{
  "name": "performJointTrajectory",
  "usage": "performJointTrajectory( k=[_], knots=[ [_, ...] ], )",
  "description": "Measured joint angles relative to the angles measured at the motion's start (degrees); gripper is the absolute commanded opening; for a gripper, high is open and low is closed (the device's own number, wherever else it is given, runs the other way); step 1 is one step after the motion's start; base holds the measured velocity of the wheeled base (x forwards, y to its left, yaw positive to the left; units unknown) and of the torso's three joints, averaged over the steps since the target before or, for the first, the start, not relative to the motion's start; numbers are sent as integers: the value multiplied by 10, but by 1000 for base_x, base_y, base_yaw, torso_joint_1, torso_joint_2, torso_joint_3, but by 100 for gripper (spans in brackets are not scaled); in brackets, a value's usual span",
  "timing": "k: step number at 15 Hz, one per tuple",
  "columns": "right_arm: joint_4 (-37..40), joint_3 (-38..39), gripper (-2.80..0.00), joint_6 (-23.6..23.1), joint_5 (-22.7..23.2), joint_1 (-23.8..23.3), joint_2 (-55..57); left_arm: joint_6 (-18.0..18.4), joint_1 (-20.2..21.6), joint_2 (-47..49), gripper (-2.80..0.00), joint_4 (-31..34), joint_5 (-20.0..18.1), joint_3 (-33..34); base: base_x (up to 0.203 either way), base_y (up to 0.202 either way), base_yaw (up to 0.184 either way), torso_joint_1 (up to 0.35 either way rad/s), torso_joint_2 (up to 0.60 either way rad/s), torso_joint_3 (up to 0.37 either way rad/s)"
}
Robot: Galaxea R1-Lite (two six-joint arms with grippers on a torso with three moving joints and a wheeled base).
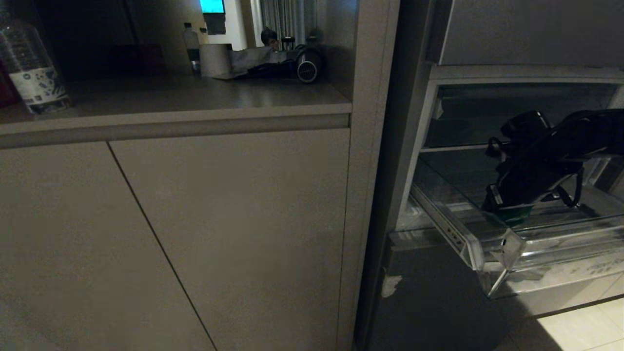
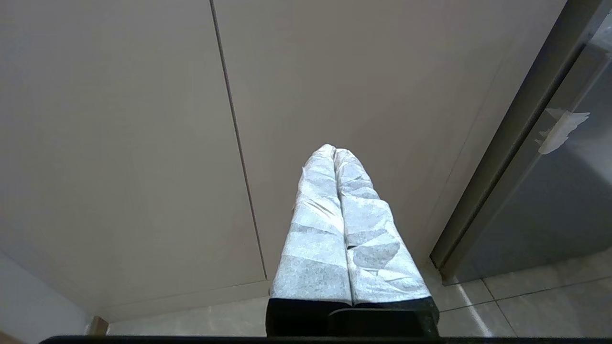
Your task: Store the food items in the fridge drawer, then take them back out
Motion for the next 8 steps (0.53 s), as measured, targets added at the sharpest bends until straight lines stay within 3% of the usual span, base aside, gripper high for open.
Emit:
performJointTrajectory(
  k=[8],
  knots=[
    [0,-6,-280,-2,0,17,-58,0,0,0,-280,0,0,0,0,0,0,0,0,0]
  ],
)
